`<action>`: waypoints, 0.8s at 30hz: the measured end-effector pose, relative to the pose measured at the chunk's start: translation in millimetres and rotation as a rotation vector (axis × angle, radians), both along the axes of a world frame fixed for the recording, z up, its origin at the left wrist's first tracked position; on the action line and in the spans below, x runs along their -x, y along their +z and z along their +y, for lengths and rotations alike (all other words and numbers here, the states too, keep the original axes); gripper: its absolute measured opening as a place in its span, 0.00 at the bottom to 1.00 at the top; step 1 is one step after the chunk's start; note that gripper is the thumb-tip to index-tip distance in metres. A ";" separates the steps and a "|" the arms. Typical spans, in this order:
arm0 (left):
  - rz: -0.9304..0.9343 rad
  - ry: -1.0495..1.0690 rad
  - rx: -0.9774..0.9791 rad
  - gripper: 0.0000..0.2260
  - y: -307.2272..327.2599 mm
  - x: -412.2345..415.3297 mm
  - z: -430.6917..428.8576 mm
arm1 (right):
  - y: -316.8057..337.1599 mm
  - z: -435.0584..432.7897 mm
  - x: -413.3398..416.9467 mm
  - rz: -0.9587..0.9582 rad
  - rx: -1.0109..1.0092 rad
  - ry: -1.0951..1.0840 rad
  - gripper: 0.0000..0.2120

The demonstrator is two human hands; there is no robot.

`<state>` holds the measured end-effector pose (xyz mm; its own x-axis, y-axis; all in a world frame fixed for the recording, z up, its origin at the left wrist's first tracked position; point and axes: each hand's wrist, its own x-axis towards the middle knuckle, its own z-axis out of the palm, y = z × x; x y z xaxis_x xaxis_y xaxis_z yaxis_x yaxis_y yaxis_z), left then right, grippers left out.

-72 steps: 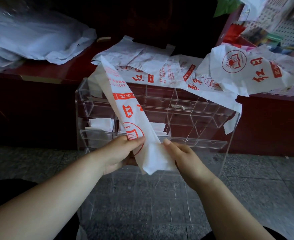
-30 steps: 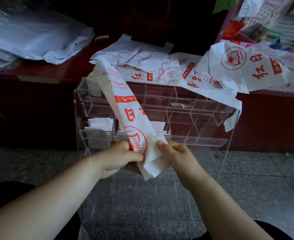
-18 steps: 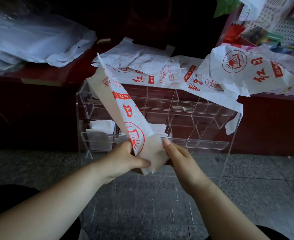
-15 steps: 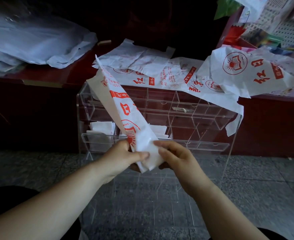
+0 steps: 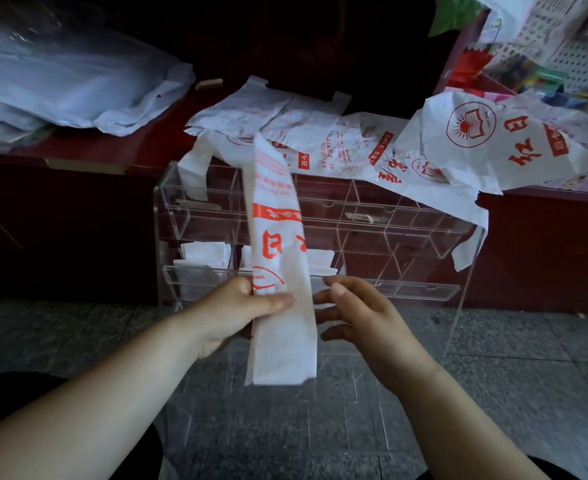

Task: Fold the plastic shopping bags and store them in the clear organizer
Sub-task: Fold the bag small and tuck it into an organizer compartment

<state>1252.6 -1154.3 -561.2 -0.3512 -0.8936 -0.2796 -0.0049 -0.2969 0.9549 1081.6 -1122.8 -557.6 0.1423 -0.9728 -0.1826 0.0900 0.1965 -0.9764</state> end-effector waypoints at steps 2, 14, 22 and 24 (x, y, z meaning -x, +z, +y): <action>-0.066 -0.166 -0.020 0.06 -3.5 -1.0 5.1 | -1.6 -4.7 -0.3 -0.031 -0.082 0.065 0.07; -0.071 -0.245 -0.190 0.05 -14.0 3.5 10.2 | -5.0 -18.4 -2.7 -0.142 -0.127 -0.061 0.05; -0.321 -0.463 -0.171 0.18 -13.9 -5.8 5.7 | 6.8 -30.5 31.2 -0.139 -0.100 -0.369 0.03; -0.340 -0.469 -0.156 0.21 -12.6 -8.5 3.3 | 8.3 -34.0 38.1 -0.170 -0.097 -0.398 0.02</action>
